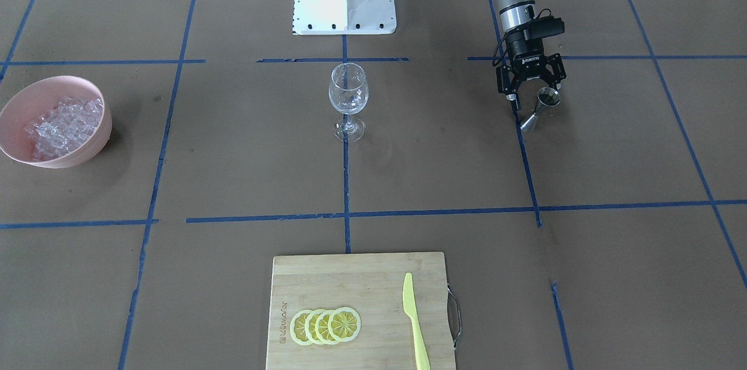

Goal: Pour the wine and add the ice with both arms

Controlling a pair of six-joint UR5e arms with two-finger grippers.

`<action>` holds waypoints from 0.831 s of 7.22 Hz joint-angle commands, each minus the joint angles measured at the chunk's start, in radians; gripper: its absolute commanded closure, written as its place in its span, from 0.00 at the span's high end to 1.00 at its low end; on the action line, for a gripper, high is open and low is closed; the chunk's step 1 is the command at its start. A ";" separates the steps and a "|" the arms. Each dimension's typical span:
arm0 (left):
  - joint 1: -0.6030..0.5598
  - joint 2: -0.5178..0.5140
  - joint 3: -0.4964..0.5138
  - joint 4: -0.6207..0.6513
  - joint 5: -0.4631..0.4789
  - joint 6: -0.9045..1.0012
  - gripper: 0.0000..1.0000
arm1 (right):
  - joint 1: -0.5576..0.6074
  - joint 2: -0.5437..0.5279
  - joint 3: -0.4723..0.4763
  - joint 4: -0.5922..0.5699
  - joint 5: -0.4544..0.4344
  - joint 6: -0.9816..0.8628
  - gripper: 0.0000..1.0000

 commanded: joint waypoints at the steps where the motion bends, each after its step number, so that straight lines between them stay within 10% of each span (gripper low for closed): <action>1: -0.034 -0.009 0.016 0.000 0.040 -0.010 0.88 | 0.000 0.001 0.003 0.000 0.000 0.000 1.00; 6: -0.051 -0.026 0.040 0.000 0.044 -0.010 0.75 | 0.000 0.001 -0.002 0.000 -0.003 0.000 1.00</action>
